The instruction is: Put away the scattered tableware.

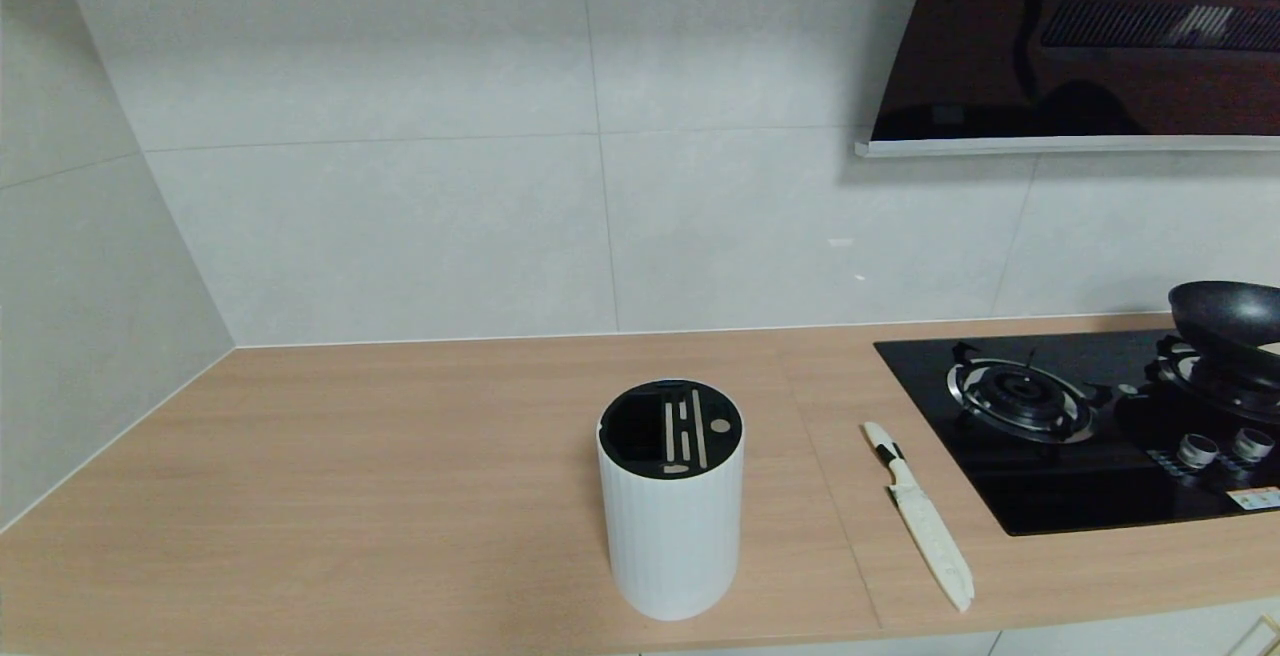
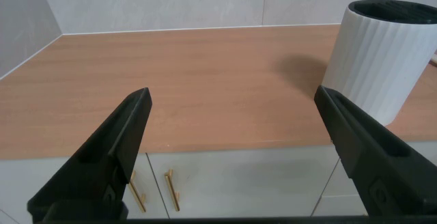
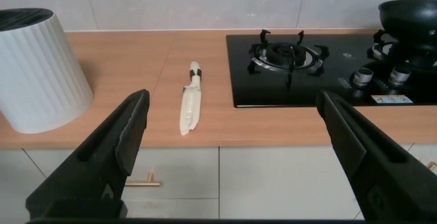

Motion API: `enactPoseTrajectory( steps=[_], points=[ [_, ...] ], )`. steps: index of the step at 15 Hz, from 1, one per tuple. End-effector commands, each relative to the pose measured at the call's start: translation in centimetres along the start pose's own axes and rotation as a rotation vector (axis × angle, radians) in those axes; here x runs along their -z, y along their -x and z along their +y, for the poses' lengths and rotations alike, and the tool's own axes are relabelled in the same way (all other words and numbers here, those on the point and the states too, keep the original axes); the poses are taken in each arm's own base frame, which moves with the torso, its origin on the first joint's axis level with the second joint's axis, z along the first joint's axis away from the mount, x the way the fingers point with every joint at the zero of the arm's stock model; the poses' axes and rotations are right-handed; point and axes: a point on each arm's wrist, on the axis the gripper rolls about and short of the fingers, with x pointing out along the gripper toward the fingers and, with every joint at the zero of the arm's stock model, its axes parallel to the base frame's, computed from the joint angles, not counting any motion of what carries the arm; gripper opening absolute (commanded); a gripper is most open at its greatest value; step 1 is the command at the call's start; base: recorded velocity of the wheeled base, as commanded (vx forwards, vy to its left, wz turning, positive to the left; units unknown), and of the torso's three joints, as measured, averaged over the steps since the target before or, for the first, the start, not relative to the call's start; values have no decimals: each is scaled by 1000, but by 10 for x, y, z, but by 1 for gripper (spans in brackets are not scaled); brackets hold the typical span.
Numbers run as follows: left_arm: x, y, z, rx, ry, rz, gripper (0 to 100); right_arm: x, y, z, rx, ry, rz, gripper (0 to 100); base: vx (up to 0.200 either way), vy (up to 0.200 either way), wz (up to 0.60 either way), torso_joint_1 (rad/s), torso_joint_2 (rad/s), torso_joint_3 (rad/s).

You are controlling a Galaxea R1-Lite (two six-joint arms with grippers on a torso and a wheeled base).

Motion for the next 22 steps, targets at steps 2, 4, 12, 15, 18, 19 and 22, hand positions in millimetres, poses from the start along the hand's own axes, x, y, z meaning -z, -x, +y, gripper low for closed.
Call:
enactPoseTrajectory(
  steps=[2, 4, 12, 15, 18, 19, 22],
  points=[
    [0, 0, 0, 0, -1, 0, 100, 0, 0, 0, 4, 7, 0, 100, 0, 0, 0, 0, 0, 0],
    [0, 0, 0, 0, -1, 1, 100, 0, 0, 0, 9, 33, -1, 100, 0, 0, 0, 0, 0, 0],
    [0, 0, 0, 0, 1, 1, 100, -83, -9, 1, -109, 2, 44, 100, 0, 0, 0, 0, 0, 0],
    [0, 0, 0, 0, 1, 0, 100, -108, -47, 0, -113, -6, 208, 100, 0, 0, 0, 0, 0, 0],
    [0, 0, 0, 0, -2, 1, 100, -121, -107, 2, -144, -14, 395, 100, 0, 0, 0, 0, 0, 0],
    [0, 0, 0, 0, -1, 1, 100, -119, -121, 5, -172, -14, 417, 100, 0, 0, 0, 0, 0, 0],
    [0, 0, 0, 0, -1, 1, 100, -97, -173, 20, -247, -1, 529, 100, 0, 0, 0, 0, 0, 0]
  ],
)
